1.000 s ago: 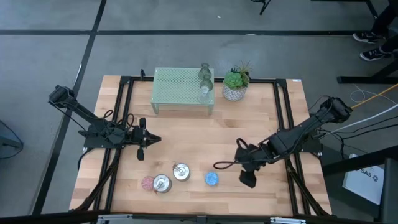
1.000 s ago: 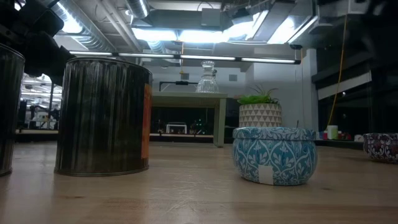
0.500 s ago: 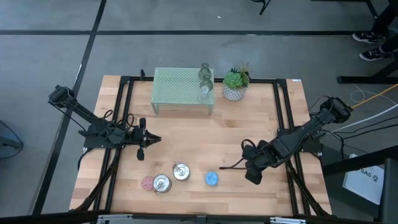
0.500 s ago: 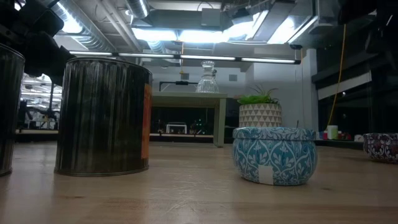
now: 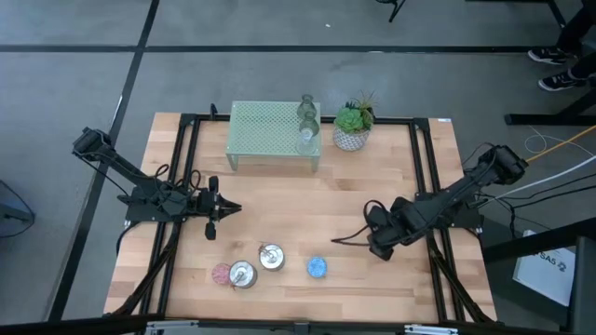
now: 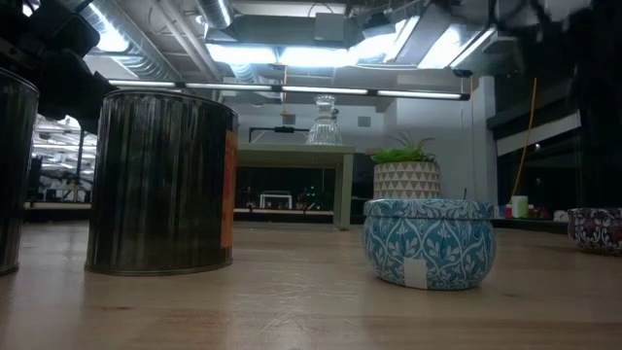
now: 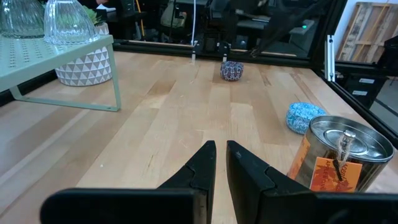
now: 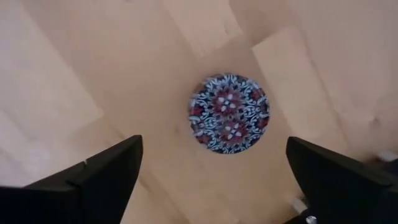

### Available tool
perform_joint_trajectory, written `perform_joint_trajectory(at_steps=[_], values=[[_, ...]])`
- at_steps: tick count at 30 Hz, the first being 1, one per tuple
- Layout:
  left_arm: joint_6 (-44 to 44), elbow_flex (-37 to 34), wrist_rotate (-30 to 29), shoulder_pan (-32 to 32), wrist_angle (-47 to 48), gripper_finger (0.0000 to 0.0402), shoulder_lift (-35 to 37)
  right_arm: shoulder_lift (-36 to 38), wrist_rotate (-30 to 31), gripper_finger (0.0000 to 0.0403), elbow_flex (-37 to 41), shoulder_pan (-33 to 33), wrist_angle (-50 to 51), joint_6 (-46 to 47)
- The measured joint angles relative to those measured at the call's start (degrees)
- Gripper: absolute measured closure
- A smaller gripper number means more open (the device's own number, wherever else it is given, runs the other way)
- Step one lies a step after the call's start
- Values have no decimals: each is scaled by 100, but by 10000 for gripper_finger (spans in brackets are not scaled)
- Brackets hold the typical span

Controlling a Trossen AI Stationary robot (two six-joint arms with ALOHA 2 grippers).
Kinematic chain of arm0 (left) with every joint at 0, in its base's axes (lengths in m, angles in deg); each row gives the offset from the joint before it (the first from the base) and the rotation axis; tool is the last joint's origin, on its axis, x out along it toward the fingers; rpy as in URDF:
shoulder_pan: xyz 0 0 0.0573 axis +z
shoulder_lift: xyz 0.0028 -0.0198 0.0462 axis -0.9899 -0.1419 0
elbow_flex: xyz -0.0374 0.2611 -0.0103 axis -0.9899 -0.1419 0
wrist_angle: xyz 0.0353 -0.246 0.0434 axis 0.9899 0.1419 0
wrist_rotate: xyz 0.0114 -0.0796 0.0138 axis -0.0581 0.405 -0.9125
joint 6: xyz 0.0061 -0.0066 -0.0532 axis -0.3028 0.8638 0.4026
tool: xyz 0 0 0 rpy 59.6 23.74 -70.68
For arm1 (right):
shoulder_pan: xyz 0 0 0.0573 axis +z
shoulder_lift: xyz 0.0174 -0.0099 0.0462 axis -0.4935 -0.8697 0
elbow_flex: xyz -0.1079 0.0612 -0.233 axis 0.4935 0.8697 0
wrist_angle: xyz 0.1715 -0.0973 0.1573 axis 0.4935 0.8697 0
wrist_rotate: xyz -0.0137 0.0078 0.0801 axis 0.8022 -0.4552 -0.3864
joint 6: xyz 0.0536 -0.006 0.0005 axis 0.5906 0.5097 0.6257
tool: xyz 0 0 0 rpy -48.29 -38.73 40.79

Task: Pick & Place candle stick holders
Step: Put the black and red candle on the shelf

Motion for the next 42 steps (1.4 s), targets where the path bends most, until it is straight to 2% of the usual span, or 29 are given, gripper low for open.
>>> perform_joint_trajectory(at_steps=[11,23,28,34,42], values=[[0,1,-1,0,0,370,0,0,-262,4,1142,-532,-1243,154],[0,0,-1,1,0,370,0,-2,-330,8,1488,-662,-1895,102],[0,0,0,0,0,370,0,-2,-376,40,1488,-662,-1894,100],[0,0,0,1,0,370,1,0,-381,111,1488,-662,-2067,99],[0,1,0,1,0,370,0,-5,-374,116,1488,-665,-2779,-40]])
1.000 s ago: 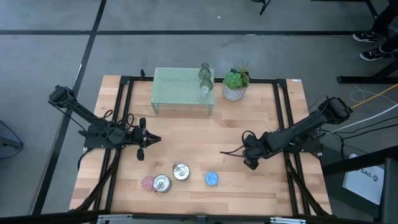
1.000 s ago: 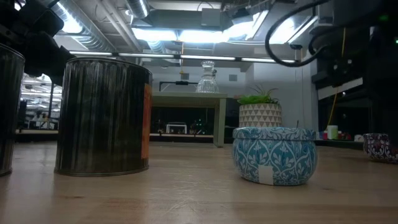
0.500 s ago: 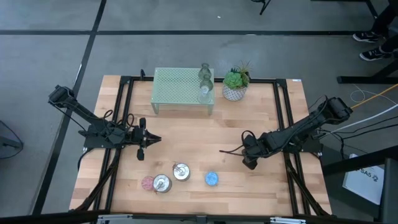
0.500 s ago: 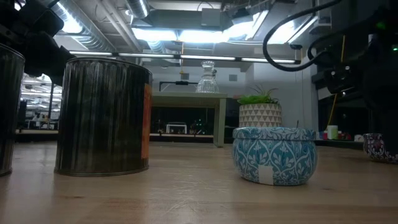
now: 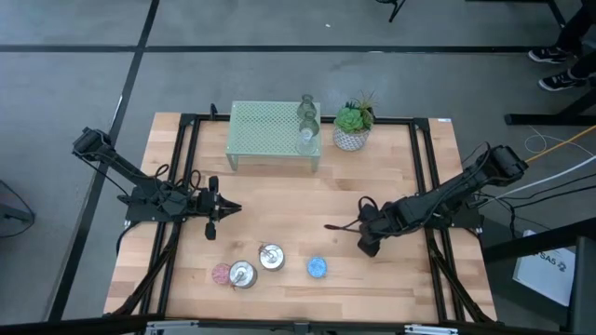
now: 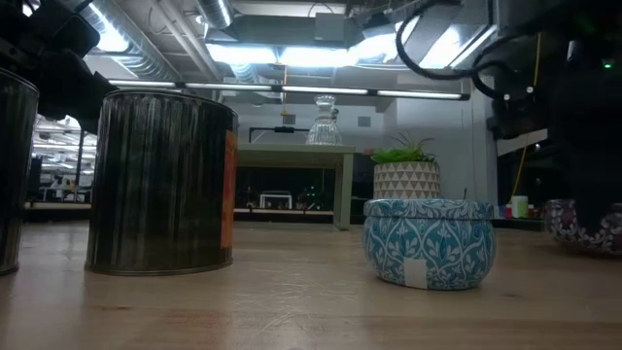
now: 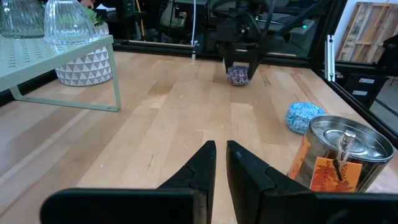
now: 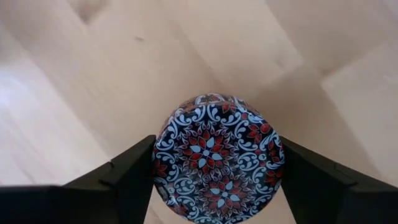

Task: Pick & Place candle stick holders
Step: Put the black and red candle on the shelf

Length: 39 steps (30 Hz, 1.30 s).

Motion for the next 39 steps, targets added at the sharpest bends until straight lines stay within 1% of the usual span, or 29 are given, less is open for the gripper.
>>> perform_joint_trajectory(at_steps=[12,20,26,31,39], values=[[0,1,-2,1,0,370,0,-403,151,115,-50,-1,-755,-32],[0,-1,0,1,0,370,2,-462,476,113,-216,-53,-814,-180],[-1,1,0,0,0,370,1,-467,562,113,-216,-117,-993,-368],[0,-1,0,1,0,370,0,-467,708,113,-219,-152,-1300,-909],[0,1,0,1,0,370,2,-549,713,112,-232,-345,-2253,-2365]])
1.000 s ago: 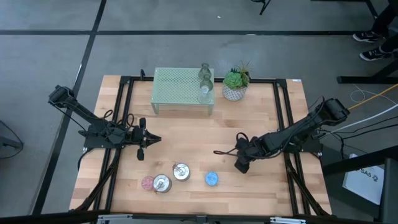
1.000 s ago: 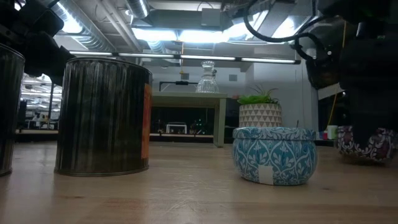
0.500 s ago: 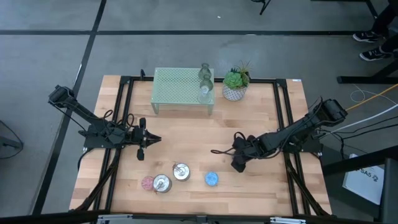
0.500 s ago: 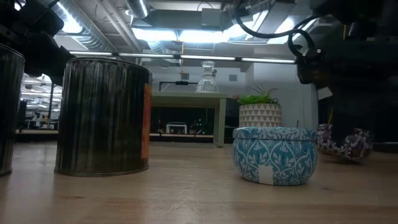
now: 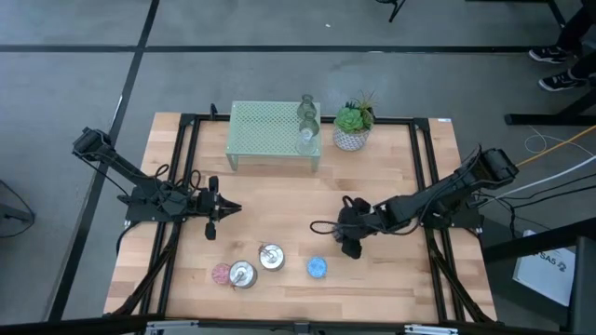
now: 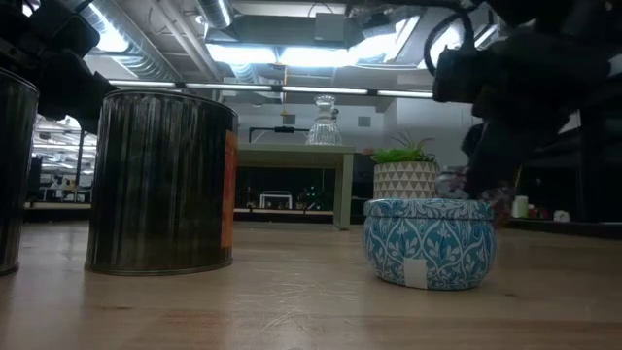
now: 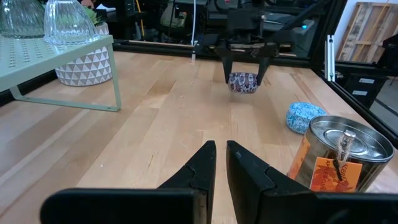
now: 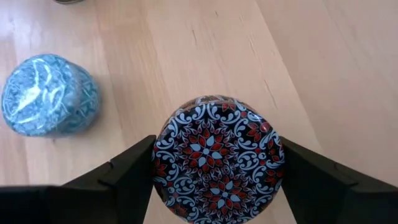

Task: Pick & Place candle stick holders
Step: Put the black and red candle on the shelf

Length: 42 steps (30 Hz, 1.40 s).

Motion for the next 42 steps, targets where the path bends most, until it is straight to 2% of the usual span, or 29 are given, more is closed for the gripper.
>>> perform_joint_trajectory(at_steps=[10,20,29,42], values=[[0,-2,-2,-2,0,370,0,-723,-59,112,-66,-310,-1043,-929],[0,-2,0,-2,0,370,-2,-1287,-59,100,-864,-519,-984,-2266],[-1,0,0,0,0,370,0,-1735,-42,100,-1404,-681,-980,-2900],[-2,-2,0,-1,0,370,-1,-1856,-63,100,-1750,-677,-929,-3346]])
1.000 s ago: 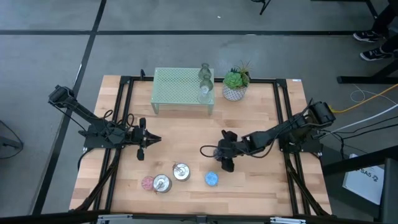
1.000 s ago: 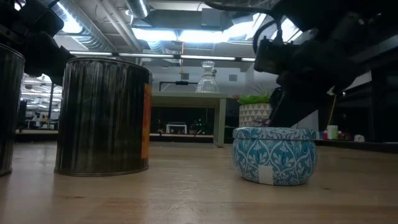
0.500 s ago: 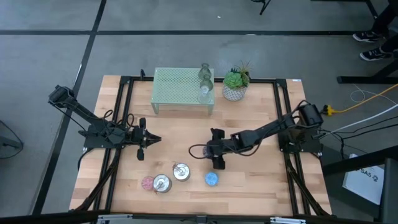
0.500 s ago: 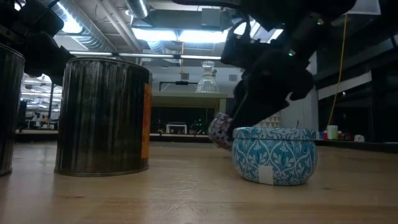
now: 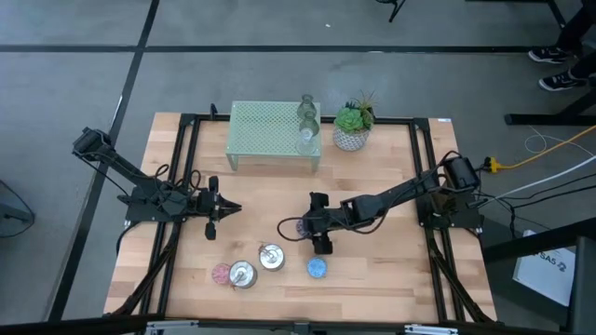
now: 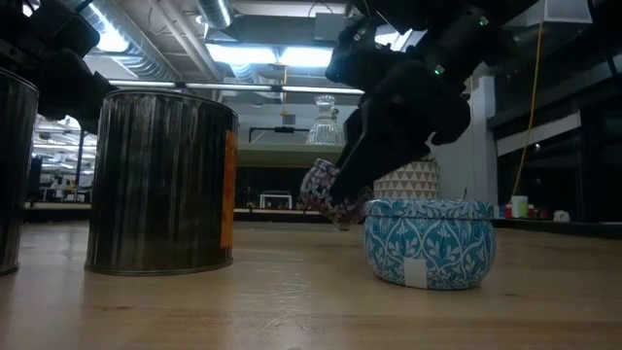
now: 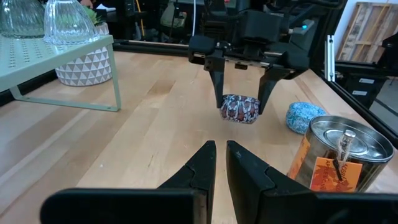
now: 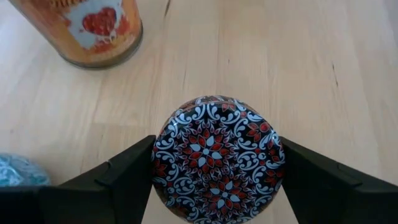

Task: Pick & Place candle stick holders
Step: Put the black and red candle on the shelf

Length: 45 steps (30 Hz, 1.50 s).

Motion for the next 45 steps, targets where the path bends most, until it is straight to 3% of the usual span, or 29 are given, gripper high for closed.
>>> perform_joint_trajectory(at_steps=[33,45], values=[[2,2,0,-2,0,370,-1,0,4,100,-10,46,386,62],[2,0,0,0,0,370,-1,0,18,100,-10,46,289,547]])
